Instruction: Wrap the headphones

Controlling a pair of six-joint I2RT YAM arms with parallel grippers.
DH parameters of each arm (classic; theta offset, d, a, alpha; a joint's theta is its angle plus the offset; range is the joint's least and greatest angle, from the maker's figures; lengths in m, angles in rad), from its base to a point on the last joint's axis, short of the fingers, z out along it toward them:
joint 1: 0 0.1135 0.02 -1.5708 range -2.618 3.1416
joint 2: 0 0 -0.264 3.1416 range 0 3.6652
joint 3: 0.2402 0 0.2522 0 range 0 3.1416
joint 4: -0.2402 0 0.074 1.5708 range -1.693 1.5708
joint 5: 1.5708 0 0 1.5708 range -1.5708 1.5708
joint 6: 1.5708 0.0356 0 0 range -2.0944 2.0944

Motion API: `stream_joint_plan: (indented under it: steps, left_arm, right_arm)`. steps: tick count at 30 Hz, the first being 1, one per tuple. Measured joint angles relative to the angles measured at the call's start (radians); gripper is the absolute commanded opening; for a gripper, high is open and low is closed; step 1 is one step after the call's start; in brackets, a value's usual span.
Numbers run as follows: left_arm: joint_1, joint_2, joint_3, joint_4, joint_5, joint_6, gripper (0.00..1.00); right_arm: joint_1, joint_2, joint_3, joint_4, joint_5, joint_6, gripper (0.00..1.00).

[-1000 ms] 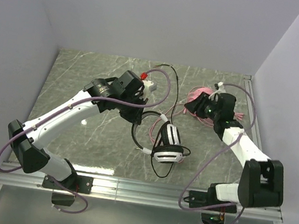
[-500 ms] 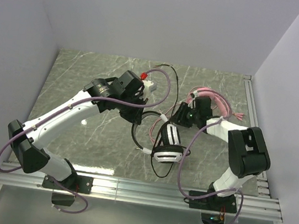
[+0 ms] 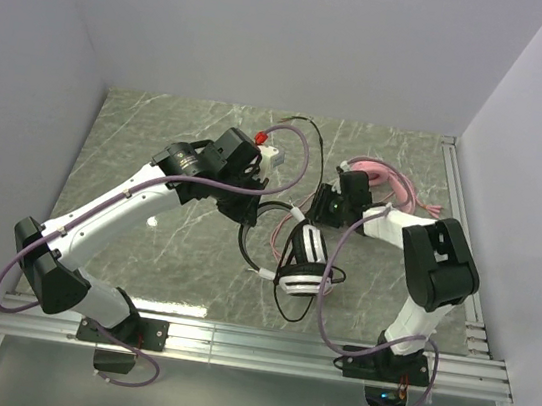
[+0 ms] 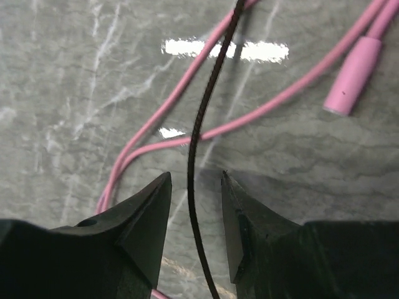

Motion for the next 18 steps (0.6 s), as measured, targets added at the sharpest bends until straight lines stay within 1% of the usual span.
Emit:
stream_joint_plan:
  steps: [2,5,6,8,9,14,18]
  left_arm:
    - [0.000,0.000,0.000,0.000,0.000,0.000,0.00]
    - [0.000,0.000,0.000,0.000,0.000,0.000,0.00]
    - [0.000,0.000,0.000,0.000,0.000,0.000,0.00]
    - [0.000,0.000,0.000,0.000,0.000,0.000,0.00]
    - [0.000,0.000,0.000,0.000,0.000,0.000,0.00]
    - [0.000,-0.002,-0.007,0.002,0.000,0.000,0.00]
    - [0.000,-0.003,-0.018,0.002,-0.001,0.009,0.00]
  right_arm:
    - [0.001,0.013,0.006,-0.004,0.008,-0.003,0.42]
    - [0.004,0.027,0.020,-0.006,0.022,-0.009,0.31]
    - [0.005,0.031,0.023,-0.006,0.024,-0.010,0.23]
    - [0.007,0.038,0.025,-0.004,0.025,-0.012,0.10]
    - [0.008,0.040,0.025,-0.005,0.023,-0.009,0.00]
    - [0.000,0.033,0.023,-0.003,-0.021,-0.001,0.00]
    - [-0.042,-0.036,0.019,-0.001,-0.100,0.023,0.00]
